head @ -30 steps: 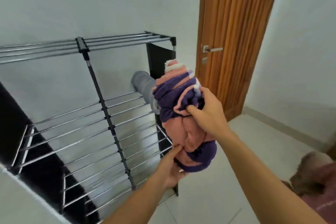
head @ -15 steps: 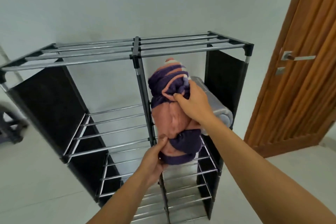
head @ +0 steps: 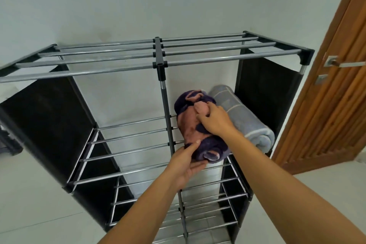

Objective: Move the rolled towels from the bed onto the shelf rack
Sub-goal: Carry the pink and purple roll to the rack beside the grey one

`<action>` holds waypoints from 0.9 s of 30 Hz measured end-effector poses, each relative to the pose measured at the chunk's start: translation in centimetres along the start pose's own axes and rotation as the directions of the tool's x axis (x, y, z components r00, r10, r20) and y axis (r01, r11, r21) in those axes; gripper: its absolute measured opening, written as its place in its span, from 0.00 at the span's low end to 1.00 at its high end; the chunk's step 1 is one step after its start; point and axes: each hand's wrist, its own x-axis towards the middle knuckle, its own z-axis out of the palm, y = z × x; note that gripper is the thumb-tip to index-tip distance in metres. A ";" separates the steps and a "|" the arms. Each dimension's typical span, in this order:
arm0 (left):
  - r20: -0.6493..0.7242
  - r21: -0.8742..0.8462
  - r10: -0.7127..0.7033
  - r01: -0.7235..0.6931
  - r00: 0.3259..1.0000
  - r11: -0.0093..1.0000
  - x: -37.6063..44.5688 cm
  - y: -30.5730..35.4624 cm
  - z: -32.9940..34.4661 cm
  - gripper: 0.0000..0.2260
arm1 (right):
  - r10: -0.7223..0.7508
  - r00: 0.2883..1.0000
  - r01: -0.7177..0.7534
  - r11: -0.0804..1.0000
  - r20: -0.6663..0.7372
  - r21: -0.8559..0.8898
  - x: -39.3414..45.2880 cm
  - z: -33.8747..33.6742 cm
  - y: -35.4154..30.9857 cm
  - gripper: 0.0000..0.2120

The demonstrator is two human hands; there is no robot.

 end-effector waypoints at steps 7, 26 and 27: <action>0.026 0.147 0.101 -0.104 0.995 0.984 -0.9 -1.6 0.0 0.22 | -0.152 0.982 0.157 0.987 -0.109 0.037 -3.8 -0.7 0.8 0.27; 0.620 0.784 -0.600 -0.363 0.506 0.504 -10.6 -23.5 16.2 0.05 | 0.894 0.146 -0.772 0.371 -0.425 0.516 -53.1 -4.0 14.7 0.06; 0.641 0.766 -0.631 -0.411 0.437 0.494 -13.2 -24.8 17.4 0.04 | 0.897 0.046 -0.737 0.327 -0.439 0.592 -56.7 -3.9 14.1 0.03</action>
